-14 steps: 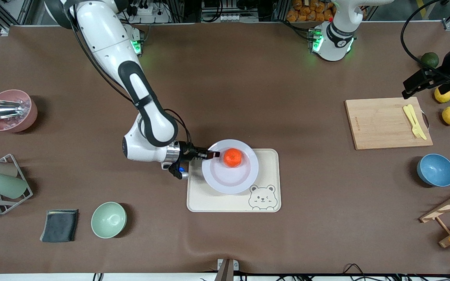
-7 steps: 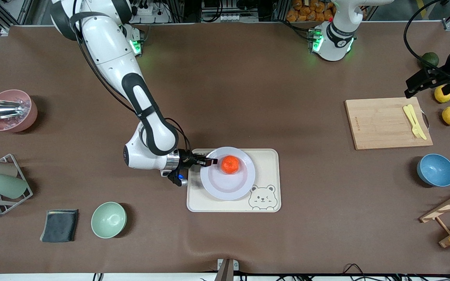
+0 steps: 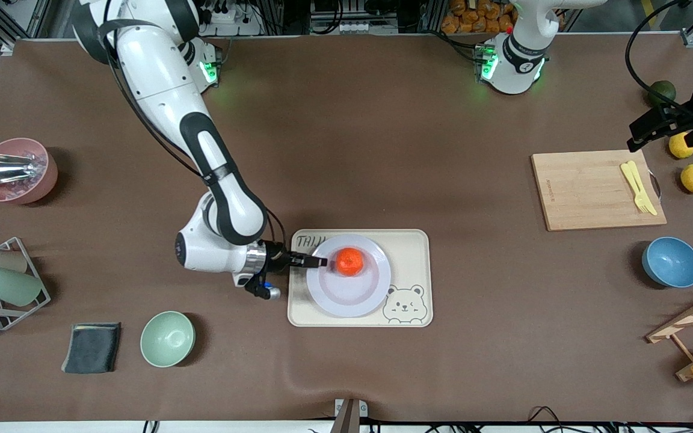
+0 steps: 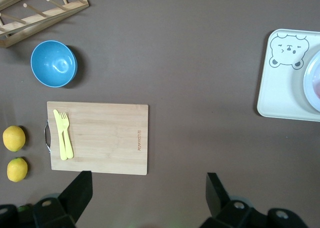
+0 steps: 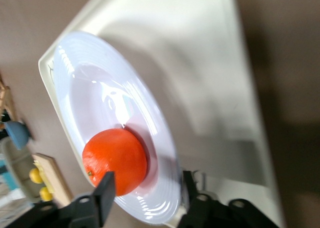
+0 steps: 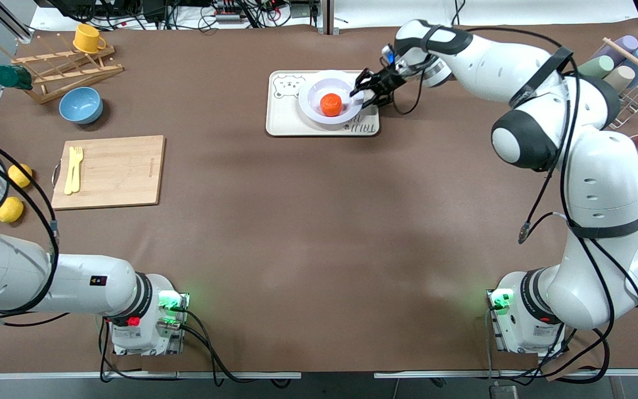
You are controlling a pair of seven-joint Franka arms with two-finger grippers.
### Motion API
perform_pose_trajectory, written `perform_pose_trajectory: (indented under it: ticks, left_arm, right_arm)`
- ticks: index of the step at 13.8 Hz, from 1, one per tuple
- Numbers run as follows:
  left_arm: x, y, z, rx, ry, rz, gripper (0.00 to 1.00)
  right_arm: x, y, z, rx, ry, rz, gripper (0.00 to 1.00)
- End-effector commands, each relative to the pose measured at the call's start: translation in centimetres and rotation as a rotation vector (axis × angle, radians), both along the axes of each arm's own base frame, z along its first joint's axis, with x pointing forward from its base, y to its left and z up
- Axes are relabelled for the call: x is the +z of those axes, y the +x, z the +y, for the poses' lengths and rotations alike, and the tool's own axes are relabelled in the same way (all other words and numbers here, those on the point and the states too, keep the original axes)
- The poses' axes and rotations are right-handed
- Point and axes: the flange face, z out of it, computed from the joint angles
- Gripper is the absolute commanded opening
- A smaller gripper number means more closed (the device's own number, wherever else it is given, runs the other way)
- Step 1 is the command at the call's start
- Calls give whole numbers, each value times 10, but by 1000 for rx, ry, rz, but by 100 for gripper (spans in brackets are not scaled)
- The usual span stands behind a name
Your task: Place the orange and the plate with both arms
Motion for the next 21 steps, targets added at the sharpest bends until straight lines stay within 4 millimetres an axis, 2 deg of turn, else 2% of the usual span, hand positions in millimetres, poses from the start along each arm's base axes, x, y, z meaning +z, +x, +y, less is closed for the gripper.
perform_pose_trajectory:
  ticks: [1,3,7,10,15,18,21]
  left_arm:
    - [5,-6,-1,-21,-4,-15,100]
    - [5,-6,-2,-25,-4,-15,100]
    - [5,-6,-2,-24,-3,-14,100]
    - [6,-8,-3,-26,-5,-12,100]
    - [4,-8,-4,-27,-4,-7,100]
    - [7,-8,-3,-27,-4,-12,100]
    - [4,-11,-2,-32,-3,8,100]
  right_arm:
    - [51,14,-27,148,-107,-77,100]
    - [104,18,-54,280,-206,-142,100]
    - [182,20,-151,450,-275,-204,100]
    - [248,-6,-194,538,-441,-209,100]
    - [355,-52,-265,559,-726,-256,100]
    - [396,-80,-306,462,-733,-206,100]
    - [420,-97,-322,294,-735,-149,100]
